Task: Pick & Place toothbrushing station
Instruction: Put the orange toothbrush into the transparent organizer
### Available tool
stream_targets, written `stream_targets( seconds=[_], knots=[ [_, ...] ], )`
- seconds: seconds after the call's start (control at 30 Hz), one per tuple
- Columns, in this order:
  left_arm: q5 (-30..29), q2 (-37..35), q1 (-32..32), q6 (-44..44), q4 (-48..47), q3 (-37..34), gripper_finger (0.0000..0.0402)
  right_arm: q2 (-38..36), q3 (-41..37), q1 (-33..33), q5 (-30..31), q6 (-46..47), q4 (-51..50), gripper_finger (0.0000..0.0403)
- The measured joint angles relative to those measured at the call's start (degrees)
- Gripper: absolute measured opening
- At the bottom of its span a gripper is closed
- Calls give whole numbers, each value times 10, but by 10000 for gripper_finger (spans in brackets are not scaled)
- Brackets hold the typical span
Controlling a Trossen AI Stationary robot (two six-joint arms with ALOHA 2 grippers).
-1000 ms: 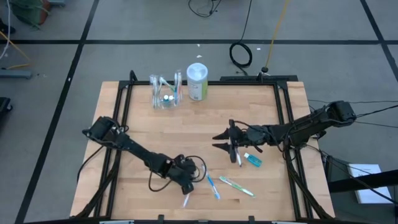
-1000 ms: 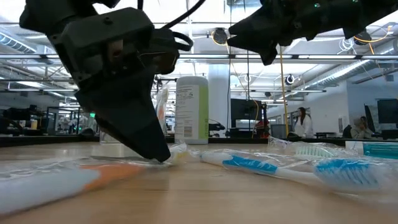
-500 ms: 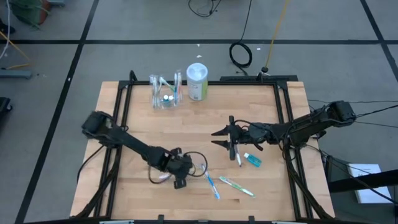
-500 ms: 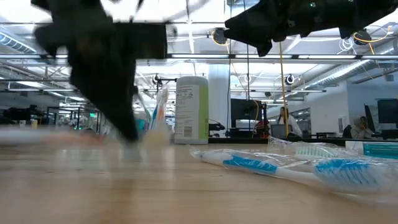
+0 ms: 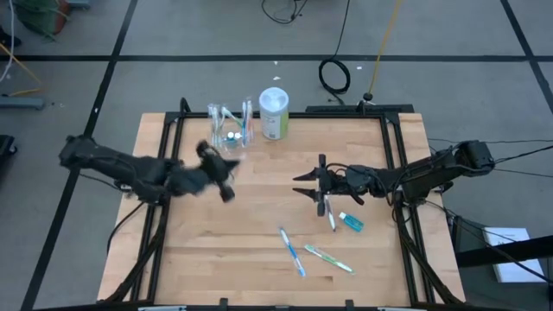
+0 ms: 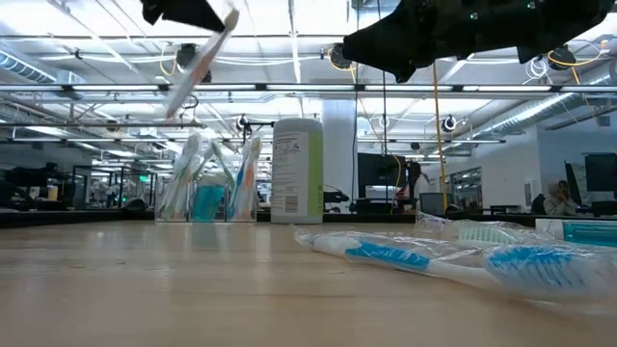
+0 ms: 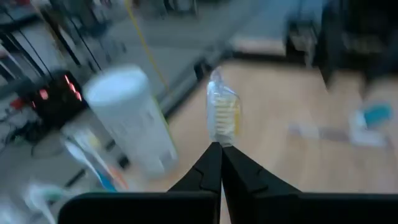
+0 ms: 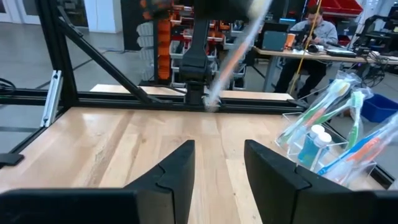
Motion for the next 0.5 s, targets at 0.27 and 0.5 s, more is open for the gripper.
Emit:
stream_targets(
  seconds=[0.27,0.5],
  knots=[
    [56,-136,168,119,252,-204,3,0,0,-1,-1,0,1,130],
    [47,-160,309,215,468,-337,2,0,0,-1,0,-1,2,130]
  ],
)
